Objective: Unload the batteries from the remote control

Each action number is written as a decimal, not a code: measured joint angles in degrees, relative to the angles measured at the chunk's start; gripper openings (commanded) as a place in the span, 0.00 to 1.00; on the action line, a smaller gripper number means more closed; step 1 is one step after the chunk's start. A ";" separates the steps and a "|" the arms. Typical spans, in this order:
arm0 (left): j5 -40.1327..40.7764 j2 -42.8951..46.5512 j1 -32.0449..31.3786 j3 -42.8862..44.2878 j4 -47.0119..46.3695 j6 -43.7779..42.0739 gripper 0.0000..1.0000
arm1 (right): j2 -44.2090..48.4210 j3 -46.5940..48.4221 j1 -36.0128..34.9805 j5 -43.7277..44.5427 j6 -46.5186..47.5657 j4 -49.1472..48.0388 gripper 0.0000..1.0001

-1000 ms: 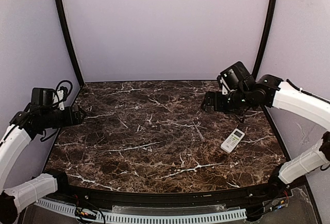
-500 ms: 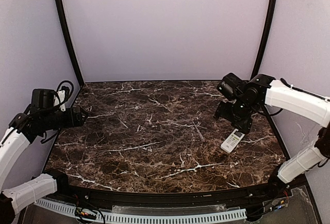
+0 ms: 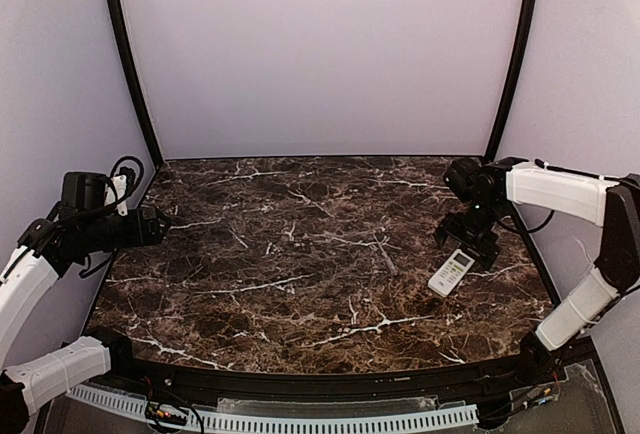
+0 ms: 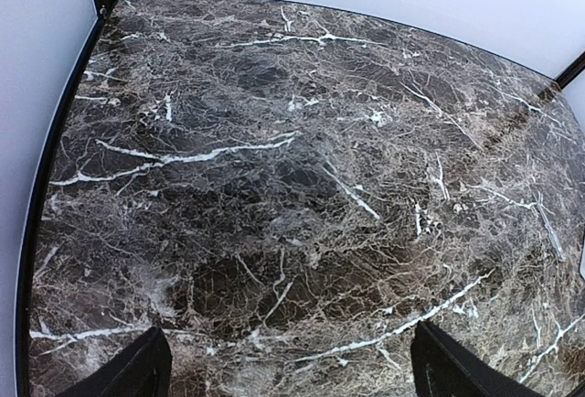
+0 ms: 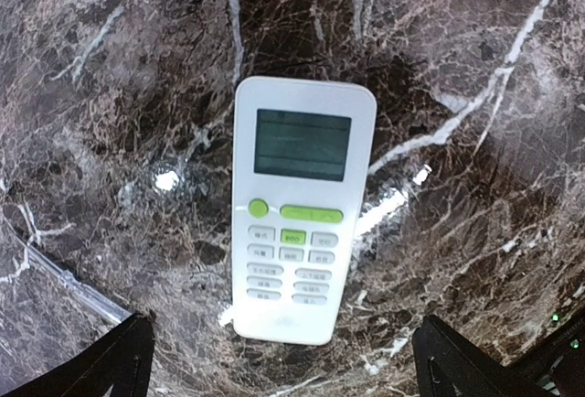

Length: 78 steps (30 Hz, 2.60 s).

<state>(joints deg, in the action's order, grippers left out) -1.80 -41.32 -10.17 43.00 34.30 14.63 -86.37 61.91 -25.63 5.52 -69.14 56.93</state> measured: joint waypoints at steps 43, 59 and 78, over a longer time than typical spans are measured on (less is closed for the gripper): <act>0.81 -1.33 0.04 0.00 0.00 0.61 0.91 | -8.57 -7.43 5.38 -6.12 12.11 -13.64 0.48; -1.97 -1.84 0.44 0.00 -0.09 0.33 0.98 | -3.48 -7.39 5.38 -10.75 21.94 -16.63 0.36; -24.90 2.67 0.63 -4.09 -16.57 2.80 0.98 | 8.31 -6.86 -2.01 -38.32 34.97 -31.15 0.37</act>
<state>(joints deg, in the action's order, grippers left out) -26.70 -38.65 -9.54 38.92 17.74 17.43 -78.06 55.05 -27.64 -32.80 -34.17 25.78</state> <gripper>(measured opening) 0.986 0.568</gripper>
